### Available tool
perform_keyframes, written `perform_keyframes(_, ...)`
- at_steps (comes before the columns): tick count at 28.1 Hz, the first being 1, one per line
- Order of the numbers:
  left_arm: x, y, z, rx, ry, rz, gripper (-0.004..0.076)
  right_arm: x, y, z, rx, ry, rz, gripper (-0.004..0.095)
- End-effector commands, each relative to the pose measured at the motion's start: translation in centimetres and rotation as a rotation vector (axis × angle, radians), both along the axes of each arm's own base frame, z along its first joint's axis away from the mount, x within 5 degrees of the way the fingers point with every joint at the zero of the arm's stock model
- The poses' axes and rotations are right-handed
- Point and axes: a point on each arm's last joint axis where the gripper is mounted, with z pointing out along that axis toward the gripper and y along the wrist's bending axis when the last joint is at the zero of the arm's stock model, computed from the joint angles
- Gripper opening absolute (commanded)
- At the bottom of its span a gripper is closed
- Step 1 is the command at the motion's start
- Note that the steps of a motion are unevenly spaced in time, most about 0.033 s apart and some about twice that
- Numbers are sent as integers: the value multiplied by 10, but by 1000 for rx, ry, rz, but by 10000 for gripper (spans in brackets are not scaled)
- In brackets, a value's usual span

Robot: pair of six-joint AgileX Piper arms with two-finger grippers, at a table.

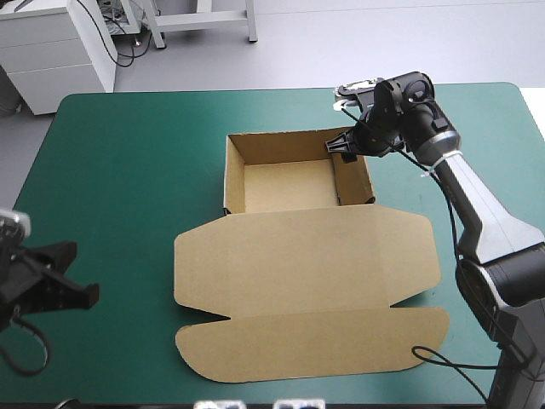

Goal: Fold the box

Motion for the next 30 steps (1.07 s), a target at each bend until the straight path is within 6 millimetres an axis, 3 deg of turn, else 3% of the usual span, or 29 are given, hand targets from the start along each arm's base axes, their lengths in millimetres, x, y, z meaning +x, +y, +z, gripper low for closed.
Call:
perform_keyframes(1,-25,15,-19,-45,-93,-5,-8,-11,-7,29,19,-74,2,619)
perform_keyframes(6,-50,27,-55,-85,-135,-27,-8,-12,-7,10,-4,-11,2,619)
perform_keyframes(12,-65,33,-78,-131,-185,-50,-8,-13,-8,-21,-29,65,-2,619)
perform_keyframes(24,-54,26,-109,-106,-154,-64,-8,-12,-4,-49,-2,117,-1,598)
perform_keyframes(30,-54,26,-108,-111,-157,-62,-8,-2,1,-74,-13,177,-11,453)
